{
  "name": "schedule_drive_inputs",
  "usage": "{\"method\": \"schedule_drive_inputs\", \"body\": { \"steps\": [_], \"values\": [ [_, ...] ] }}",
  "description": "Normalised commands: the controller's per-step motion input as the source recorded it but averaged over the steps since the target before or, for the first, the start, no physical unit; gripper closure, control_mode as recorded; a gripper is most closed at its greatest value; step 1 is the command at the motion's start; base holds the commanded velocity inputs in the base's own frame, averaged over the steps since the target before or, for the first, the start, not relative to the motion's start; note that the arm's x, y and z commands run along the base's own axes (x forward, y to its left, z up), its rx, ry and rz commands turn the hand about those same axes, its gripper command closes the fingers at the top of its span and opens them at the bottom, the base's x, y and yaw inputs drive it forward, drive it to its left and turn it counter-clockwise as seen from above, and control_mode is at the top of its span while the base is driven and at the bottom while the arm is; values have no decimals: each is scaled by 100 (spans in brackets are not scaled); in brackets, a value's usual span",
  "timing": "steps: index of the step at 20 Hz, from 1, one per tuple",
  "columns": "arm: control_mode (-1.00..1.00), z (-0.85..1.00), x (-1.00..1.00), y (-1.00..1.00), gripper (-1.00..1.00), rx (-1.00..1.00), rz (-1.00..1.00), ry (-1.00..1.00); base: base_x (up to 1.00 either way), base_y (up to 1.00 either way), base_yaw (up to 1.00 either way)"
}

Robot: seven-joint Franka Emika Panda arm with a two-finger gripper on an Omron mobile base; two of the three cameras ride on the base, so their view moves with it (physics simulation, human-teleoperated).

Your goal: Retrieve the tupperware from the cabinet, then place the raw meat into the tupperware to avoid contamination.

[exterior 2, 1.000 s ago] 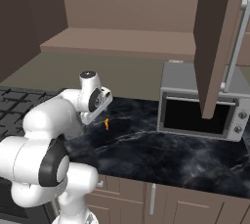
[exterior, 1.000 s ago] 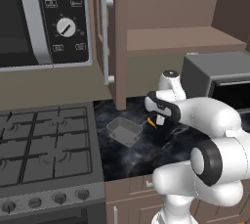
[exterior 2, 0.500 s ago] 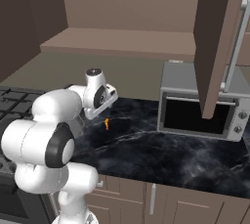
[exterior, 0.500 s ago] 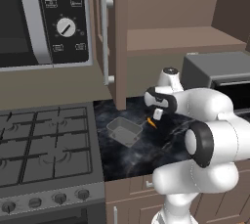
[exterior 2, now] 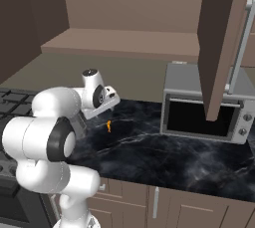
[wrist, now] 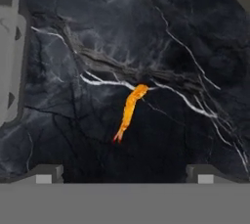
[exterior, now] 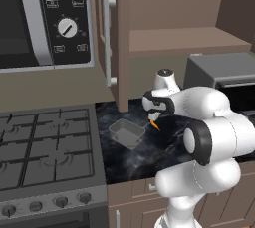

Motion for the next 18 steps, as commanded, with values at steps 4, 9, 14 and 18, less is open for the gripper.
{"method": "schedule_drive_inputs", "body": {
  "steps": [4,9,14,18],
  "values": [
    [-100,-6,5,8,-100,0,-28,0,0,0,0],
    [-100,-5,17,15,-100,0,-24,0,0,0,0],
    [-100,-9,10,19,-100,0,-15,0,0,0,0],
    [-100,-8,1,8,-100,0,-7,0,0,0,0]
  ]
}}
